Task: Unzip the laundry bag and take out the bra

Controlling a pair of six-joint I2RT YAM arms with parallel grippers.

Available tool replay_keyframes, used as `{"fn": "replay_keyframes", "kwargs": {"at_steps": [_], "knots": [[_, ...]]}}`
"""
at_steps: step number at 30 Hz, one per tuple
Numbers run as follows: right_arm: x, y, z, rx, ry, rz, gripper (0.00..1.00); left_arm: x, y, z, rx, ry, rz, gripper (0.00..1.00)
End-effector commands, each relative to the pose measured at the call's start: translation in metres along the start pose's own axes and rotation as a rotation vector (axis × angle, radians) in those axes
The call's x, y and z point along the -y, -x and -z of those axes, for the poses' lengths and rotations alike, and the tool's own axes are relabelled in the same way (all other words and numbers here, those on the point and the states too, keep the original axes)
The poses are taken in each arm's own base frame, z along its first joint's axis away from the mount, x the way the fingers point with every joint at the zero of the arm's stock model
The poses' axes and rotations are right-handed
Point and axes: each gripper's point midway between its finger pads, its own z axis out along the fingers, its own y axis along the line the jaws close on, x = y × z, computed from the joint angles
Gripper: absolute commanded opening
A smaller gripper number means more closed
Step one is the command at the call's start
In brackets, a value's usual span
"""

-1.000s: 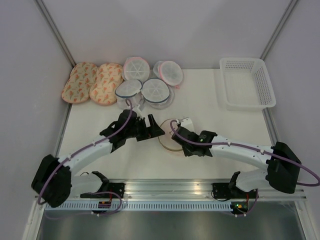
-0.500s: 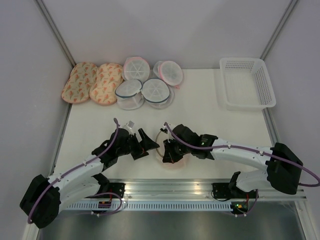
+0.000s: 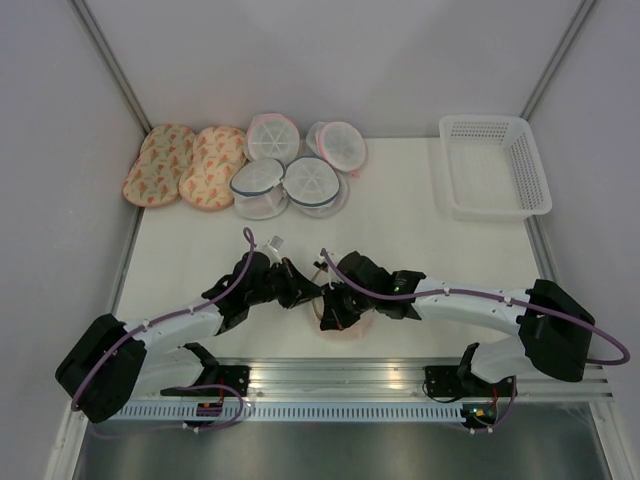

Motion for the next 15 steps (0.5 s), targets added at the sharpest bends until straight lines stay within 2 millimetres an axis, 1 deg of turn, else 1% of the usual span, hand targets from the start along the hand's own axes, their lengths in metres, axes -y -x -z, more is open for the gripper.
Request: {"fn": "replay_keyframes", "kwargs": {"at_steps": [1, 2, 4, 5, 6, 7, 9, 10, 12, 13, 15], "knots": [[-0.009, 0.015, 0.015, 0.063, -0.001, 0.036, 0.0, 0.022, 0.007, -0.003, 0.015, -0.071, -0.031, 0.02], [-0.003, 0.009, 0.018, 0.042, -0.027, 0.039, 0.0, 0.022, 0.008, -0.003, 0.018, -0.067, -0.035, 0.02], [0.007, 0.012, 0.025, 0.066, -0.094, 0.037, 0.0, 0.016, 0.01, -0.004, 0.034, -0.037, -0.042, 0.02], [0.016, 0.006, 0.029, 0.044, -0.144, 0.027, 0.0, 0.017, 0.012, -0.003, 0.044, -0.035, -0.051, 0.02], [0.024, 0.005, 0.032, 0.048, -0.186, 0.026, 0.0, 0.011, 0.015, -0.002, 0.059, -0.003, -0.048, 0.02], [0.03, -0.003, 0.035, 0.017, -0.213, 0.02, 0.0, 0.009, 0.016, -0.001, 0.067, 0.007, -0.055, 0.02], [0.035, -0.016, 0.035, -0.03, -0.231, 0.007, 0.01, 0.01, 0.022, 0.002, 0.095, 0.01, -0.065, 0.02], [0.041, -0.026, 0.035, -0.065, -0.251, -0.003, 0.01, 0.006, 0.022, 0.003, 0.098, 0.025, -0.062, 0.02], [0.051, -0.037, 0.035, -0.093, -0.289, -0.023, 0.0, 0.009, 0.026, 0.005, 0.113, 0.02, -0.073, 0.02], [0.062, -0.044, 0.037, -0.109, -0.339, -0.028, 0.0, 0.01, 0.027, 0.006, 0.115, 0.02, -0.078, 0.02], [0.073, -0.05, 0.04, -0.127, -0.401, -0.041, 0.0, 0.01, 0.028, 0.007, 0.114, 0.029, -0.084, 0.02]]}}
